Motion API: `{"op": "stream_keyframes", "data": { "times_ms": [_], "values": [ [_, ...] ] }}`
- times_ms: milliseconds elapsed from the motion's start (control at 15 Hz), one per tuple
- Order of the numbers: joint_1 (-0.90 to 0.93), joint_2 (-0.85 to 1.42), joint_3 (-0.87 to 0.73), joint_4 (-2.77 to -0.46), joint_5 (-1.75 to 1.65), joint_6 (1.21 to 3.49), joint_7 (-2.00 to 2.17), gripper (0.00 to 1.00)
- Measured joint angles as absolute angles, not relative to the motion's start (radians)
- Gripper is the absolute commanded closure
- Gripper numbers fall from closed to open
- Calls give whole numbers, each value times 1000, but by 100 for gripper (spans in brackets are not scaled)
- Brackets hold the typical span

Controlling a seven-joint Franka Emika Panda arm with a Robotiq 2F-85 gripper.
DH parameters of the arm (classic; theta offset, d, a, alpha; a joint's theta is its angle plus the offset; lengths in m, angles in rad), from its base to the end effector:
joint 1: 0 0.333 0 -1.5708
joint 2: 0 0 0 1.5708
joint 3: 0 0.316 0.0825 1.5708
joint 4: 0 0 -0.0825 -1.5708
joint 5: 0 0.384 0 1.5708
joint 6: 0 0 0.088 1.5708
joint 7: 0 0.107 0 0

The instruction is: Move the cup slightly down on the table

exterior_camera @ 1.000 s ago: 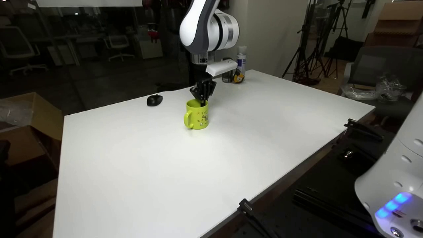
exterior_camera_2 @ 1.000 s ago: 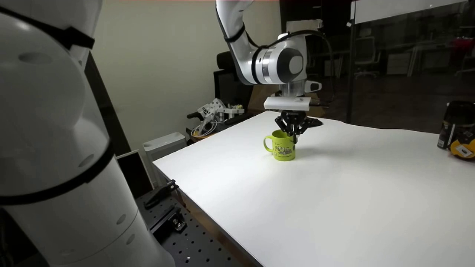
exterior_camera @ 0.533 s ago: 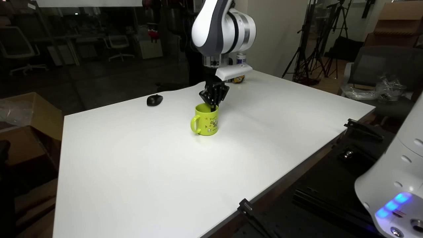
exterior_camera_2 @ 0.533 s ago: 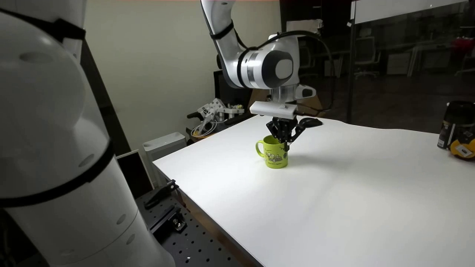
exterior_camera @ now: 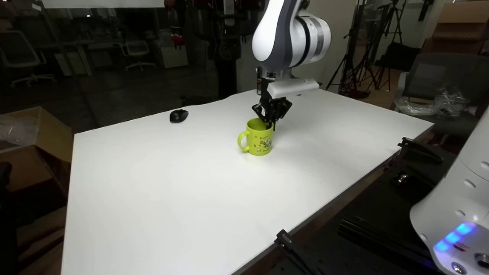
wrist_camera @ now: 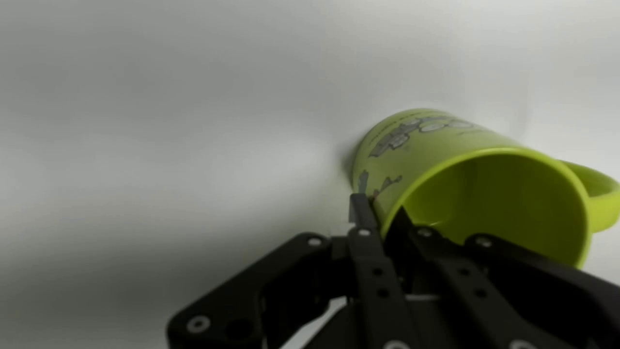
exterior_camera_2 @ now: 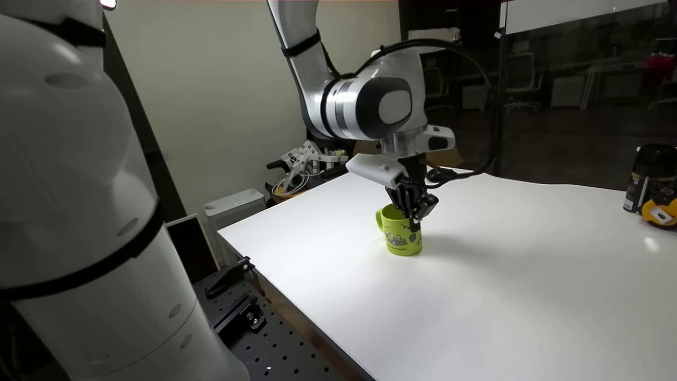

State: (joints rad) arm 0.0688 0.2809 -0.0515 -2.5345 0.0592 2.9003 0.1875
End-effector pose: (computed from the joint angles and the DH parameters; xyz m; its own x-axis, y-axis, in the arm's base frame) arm 0.4648 0.0032 0.1775 0.9714 -0.2226 0.0830 -0.2217 -0.9749 -0.0206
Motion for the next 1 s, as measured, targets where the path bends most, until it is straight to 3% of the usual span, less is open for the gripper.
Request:
{"op": "stream_keyframes", "data": {
  "times_ms": [400, 533, 1000],
  "values": [
    [53, 224, -84, -2651, 75, 2980, 225, 98],
    [20, 220, -49, -2665, 122, 3004, 186, 65],
    [-156, 219, 138, -2666, 329, 3014, -21, 18]
  ]
}}
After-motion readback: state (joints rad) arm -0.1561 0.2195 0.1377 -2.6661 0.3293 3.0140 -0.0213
